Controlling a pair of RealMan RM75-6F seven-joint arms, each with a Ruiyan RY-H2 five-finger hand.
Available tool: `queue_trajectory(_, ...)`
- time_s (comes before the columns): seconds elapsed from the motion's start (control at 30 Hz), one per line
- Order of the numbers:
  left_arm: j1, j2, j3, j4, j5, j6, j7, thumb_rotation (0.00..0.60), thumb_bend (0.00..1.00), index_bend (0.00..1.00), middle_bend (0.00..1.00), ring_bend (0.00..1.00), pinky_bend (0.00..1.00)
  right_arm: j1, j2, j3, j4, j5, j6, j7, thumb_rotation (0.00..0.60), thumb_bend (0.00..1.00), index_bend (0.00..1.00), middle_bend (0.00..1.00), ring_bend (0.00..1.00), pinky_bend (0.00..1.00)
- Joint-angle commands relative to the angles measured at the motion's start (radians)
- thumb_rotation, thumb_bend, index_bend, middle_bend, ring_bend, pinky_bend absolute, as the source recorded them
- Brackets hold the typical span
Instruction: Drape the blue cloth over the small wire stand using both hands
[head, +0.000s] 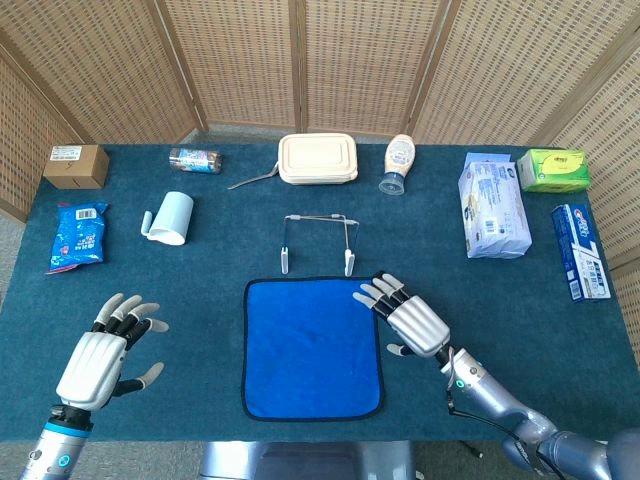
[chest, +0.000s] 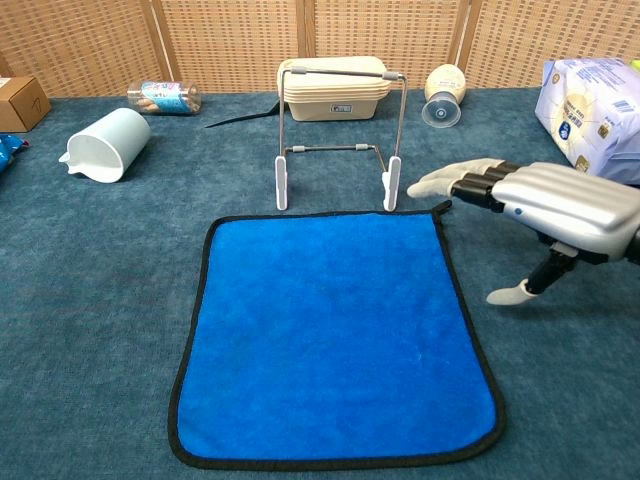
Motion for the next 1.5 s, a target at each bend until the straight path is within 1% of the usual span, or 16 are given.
queue_trajectory(0.03, 0.0, -0.001, 0.001, 0.001, -0.001, 0.0, 0.0, 0.6, 0.36, 0.36, 0.24, 0.15, 0.06, 0.011, -0.022, -0.01, 0.034, -0.003, 0.012, 0.016, 0.6, 0.14, 0.08, 0.07, 0.0, 0.0)
queue_trajectory(0.13, 0.001, -0.001, 0.003, 0.003, -0.003, 0.001, -0.002, 0.6, 0.36, 0.35, 0.24, 0.15, 0.06, 0.018, -0.037, -0.021, 0.066, -0.007, 0.014, 0.021, 0.6, 0.16, 0.09, 0.06, 0.0, 0.0)
queue_trajectory(0.3, 0.002, -0.001, 0.004, 0.005, -0.006, 0.003, -0.004, 0.6, 0.36, 0.35, 0.24, 0.15, 0.06, 0.026, -0.054, -0.037, 0.097, -0.006, 0.012, 0.03, 0.6, 0.16, 0.09, 0.06, 0.0, 0.0)
queue_trajectory(0.8, 0.004, 0.0, 0.007, 0.014, -0.01, 0.008, -0.016, 0.6, 0.36, 0.35, 0.24, 0.15, 0.06, 0.049, -0.086, -0.058, 0.14, 0.011, -0.001, 0.04, 0.6, 0.16, 0.1, 0.07, 0.0, 0.0)
queue_trajectory(1.0, 0.003, -0.003, 0.009, 0.018, -0.009, 0.008, -0.02, 0.6, 0.36, 0.35, 0.24, 0.15, 0.06, 0.055, -0.092, -0.062, 0.143, 0.016, 0.0, 0.042, 0.6, 0.15, 0.1, 0.06, 0.0, 0.0)
queue_trajectory(1.23, 0.007, -0.004, 0.012, 0.024, -0.006, 0.014, -0.028, 0.6, 0.36, 0.35, 0.24, 0.15, 0.06, 0.084, -0.104, -0.048, 0.114, 0.028, -0.021, 0.013, 0.6, 0.15, 0.1, 0.06, 0.0, 0.0)
queue_trajectory(1.5, 0.014, -0.002, 0.017, 0.04, -0.006, 0.022, -0.051, 0.6, 0.36, 0.36, 0.24, 0.15, 0.06, 0.105, -0.118, -0.049, 0.097, 0.037, -0.047, -0.009, 0.6, 0.15, 0.11, 0.06, 0.0, 0.0)
